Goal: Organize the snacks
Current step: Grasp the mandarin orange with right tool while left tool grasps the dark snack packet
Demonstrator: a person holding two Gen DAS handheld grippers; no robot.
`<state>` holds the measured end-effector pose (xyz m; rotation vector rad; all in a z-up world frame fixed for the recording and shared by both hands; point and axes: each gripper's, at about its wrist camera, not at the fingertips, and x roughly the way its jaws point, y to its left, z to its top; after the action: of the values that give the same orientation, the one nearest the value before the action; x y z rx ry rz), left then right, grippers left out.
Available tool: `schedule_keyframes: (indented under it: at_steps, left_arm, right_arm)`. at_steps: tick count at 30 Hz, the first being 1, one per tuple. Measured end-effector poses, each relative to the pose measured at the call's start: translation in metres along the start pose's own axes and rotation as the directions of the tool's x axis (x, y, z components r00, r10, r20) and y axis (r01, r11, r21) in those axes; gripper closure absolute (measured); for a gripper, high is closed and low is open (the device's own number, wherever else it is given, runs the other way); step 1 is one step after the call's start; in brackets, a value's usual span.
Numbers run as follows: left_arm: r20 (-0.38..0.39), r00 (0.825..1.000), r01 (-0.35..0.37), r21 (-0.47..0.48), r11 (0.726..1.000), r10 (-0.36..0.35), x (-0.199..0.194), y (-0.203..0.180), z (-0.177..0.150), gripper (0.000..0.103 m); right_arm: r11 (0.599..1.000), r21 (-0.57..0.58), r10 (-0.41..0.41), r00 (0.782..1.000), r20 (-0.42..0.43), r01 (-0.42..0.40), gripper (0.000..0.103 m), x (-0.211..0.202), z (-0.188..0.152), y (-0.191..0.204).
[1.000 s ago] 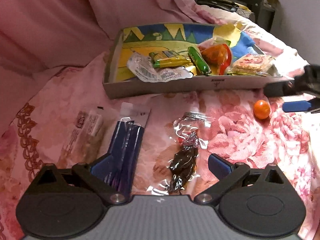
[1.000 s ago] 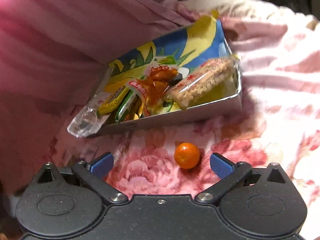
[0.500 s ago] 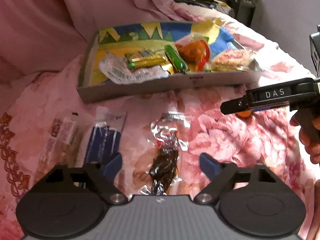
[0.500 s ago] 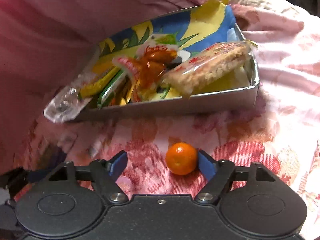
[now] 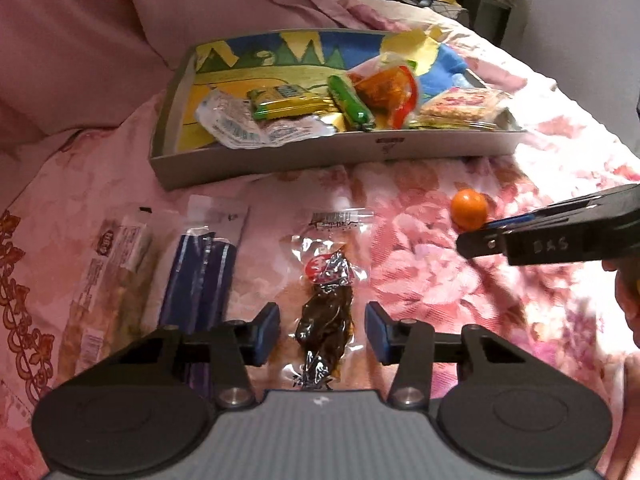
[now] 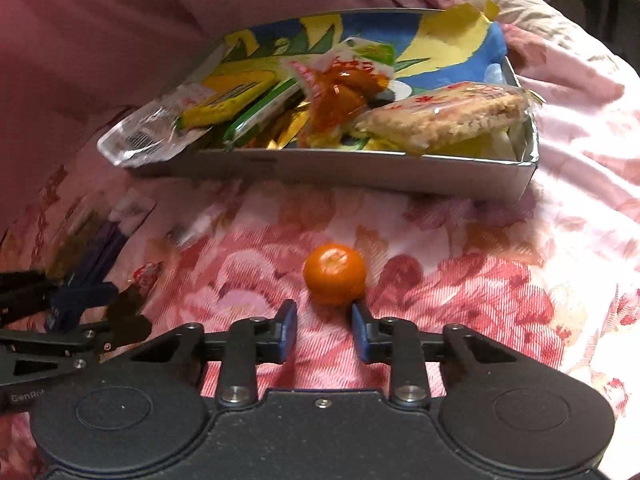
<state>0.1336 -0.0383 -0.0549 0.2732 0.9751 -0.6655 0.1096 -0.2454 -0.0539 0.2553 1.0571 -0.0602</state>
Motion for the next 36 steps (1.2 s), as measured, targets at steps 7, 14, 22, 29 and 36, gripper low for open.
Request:
schedule_keyframes:
  at_steps: [7,14,22,29,36]
  left_arm:
    - [-0.028,0.999,0.028,-0.029,0.999,-0.029,-0.005,-0.007,-0.003,0.052]
    - [-0.027,1.0,-0.012,-0.058,0.998,0.01,0.0,-0.001,-0.001,0.051]
    - [-0.021,0.999,-0.039,-0.083,0.996,0.037,-0.001,0.0,-0.001,0.052]
    - [-0.01,0.999,-0.045,-0.094,0.995,0.044,-0.003,-0.001,-0.001,0.052]
    - [-0.007,0.999,-0.038,-0.073,0.997,0.037,-0.006,-0.006,-0.001,0.052]
  right_arm:
    - [0.999,-0.004,0.032,0.999,-0.013,-0.032,0.082,-0.007,-0.003,0.005]
    - [0.997,0.07,0.01,1.0,0.01,-0.011,0.062,-0.01,-0.002,-0.003]
    - [1.0,0.008,-0.028,0.996,0.086,0.027,0.068,0.001,0.004,0.001]
    - [1.0,0.002,-0.015,0.993,0.117,0.015,0.069,0.0,0.002,0.001]
    - [0.995,-0.098,0.034,0.988,0.148,-0.02,0.07,-0.015,-0.001,0.022]
